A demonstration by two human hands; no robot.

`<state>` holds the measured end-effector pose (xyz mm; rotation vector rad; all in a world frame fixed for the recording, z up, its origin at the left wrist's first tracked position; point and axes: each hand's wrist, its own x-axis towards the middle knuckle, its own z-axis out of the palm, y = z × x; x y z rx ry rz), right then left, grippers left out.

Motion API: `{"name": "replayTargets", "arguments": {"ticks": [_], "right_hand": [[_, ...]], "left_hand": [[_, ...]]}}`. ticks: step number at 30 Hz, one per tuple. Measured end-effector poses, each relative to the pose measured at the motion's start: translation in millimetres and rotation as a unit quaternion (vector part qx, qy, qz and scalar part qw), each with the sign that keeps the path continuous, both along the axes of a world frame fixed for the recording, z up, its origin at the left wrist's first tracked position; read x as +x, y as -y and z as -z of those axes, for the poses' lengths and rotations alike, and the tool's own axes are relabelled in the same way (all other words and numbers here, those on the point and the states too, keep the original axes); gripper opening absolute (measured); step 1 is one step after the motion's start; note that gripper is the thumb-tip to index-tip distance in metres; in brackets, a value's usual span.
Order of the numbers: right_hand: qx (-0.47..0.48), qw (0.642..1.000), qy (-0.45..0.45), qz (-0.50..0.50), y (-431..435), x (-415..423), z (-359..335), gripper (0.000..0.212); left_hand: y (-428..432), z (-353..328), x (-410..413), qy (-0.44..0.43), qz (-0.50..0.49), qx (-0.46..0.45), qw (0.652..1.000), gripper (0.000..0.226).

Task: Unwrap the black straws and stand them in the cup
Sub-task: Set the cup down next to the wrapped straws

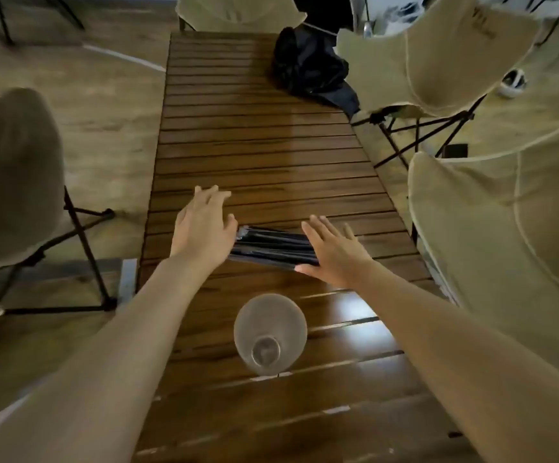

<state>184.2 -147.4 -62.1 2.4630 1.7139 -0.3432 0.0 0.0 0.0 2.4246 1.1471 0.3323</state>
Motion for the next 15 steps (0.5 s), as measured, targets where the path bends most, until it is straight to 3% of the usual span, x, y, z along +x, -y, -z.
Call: {"name": "replayTargets", "arguments": {"ticks": [4,15], "right_hand": [[-0.027,1.000,0.010,0.010,-7,-3,41,0.095],[0.050,0.994,0.037,0.090,58,-52,82,0.071]], "left_hand": [[5,23,-3,0.028,0.031,-0.013,0.999,0.040],[73,17,-66,0.085,0.046,-0.033,0.995,0.032]]}}
